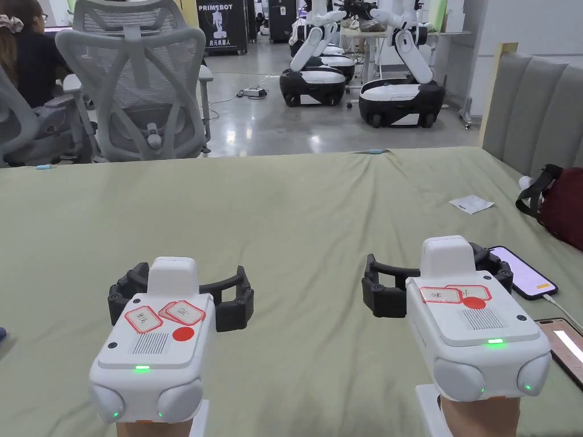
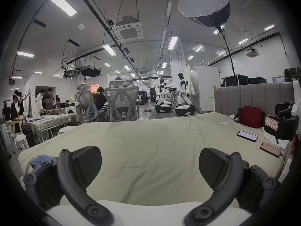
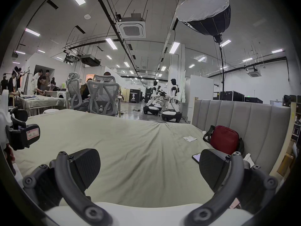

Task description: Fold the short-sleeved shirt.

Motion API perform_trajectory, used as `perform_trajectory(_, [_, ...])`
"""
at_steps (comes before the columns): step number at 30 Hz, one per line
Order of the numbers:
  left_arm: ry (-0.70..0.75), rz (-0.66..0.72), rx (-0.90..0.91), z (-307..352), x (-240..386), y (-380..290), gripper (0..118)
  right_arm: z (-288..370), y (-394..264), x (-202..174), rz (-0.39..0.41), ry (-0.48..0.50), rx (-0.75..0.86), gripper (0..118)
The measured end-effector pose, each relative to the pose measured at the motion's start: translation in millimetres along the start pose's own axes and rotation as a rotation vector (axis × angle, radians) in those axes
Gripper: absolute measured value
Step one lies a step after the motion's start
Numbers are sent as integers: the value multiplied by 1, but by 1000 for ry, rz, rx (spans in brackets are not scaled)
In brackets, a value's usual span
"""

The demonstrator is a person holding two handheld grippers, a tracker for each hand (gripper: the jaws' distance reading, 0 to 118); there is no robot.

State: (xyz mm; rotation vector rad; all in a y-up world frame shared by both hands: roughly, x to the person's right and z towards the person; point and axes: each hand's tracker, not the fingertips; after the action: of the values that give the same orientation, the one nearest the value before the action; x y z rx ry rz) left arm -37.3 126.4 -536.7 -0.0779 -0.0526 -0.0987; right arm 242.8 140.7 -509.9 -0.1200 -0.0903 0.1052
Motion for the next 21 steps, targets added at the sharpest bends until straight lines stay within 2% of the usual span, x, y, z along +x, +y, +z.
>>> perform_trajectory(21, [18, -5, 14, 4, 2, 0, 118, 2, 0, -1, -3, 1, 5, 118])
